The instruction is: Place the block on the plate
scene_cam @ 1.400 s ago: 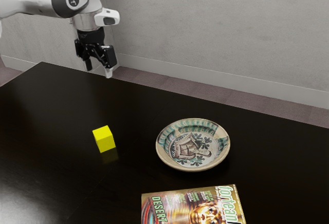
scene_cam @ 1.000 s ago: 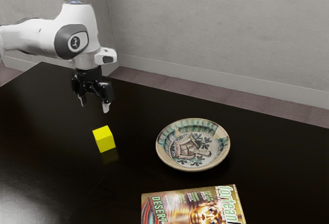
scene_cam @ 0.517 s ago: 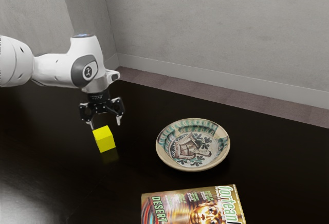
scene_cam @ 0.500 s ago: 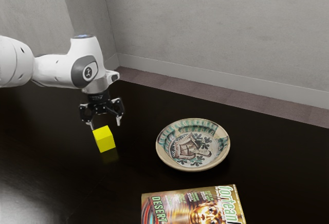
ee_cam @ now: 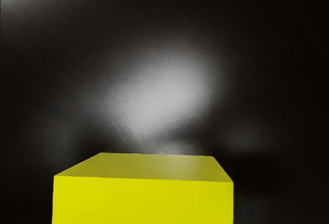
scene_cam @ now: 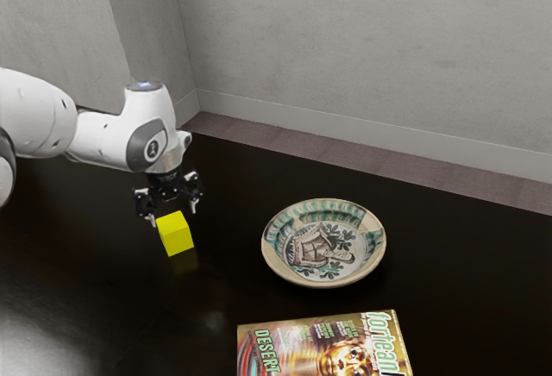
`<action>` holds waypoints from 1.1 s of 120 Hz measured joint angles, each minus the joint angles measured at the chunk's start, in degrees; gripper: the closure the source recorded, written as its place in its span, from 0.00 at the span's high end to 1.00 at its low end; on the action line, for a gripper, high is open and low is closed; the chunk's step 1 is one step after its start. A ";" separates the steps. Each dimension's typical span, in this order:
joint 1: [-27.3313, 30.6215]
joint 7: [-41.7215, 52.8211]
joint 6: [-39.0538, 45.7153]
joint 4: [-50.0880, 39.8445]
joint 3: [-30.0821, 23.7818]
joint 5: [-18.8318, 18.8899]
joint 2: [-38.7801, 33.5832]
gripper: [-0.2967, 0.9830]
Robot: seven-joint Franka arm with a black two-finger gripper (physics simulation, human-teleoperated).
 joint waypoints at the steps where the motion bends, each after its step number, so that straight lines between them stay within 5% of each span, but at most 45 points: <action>1: 0.02 -0.19 0.09 -0.06 -0.04 0.08 0.02 0.77; 48: 0.74 -6.90 2.31 -1.18 -1.50 1.04 2.18 0.76; 132: 0.81 -11.51 1.73 -2.86 -2.46 0.76 -1.35 0.57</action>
